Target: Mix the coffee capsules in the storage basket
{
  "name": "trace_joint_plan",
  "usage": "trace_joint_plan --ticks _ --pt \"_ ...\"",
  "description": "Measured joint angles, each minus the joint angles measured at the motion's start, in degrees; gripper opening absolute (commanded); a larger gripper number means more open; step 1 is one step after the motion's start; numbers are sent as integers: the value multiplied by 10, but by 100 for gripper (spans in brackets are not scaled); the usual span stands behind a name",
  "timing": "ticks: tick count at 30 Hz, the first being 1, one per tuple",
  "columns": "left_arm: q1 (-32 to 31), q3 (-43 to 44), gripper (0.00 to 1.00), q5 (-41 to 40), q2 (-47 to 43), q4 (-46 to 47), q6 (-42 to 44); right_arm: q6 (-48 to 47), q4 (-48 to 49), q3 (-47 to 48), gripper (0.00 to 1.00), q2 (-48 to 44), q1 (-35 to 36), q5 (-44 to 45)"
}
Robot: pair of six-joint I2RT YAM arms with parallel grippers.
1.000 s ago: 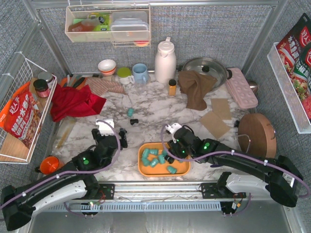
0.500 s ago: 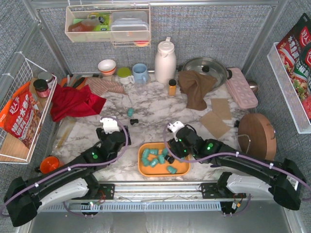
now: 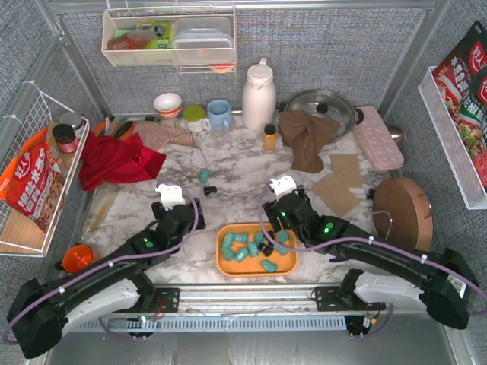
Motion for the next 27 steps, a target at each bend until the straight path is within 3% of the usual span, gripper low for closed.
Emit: trace_joint_plan --ticks 7,16,22,27 --pt "27 2 99 31 11 -2 -11 -2 69 9 83 44 -27 57" --pt "127 33 100 149 45 -13 20 -11 108 -26 83 10 -40 59" --pt "153 113 100 223 132 -16 127 -19 110 -42 83 -38 -52 54" --pt "169 124 100 266 174 -13 258 -19 108 -51 83 -72 -57 47"
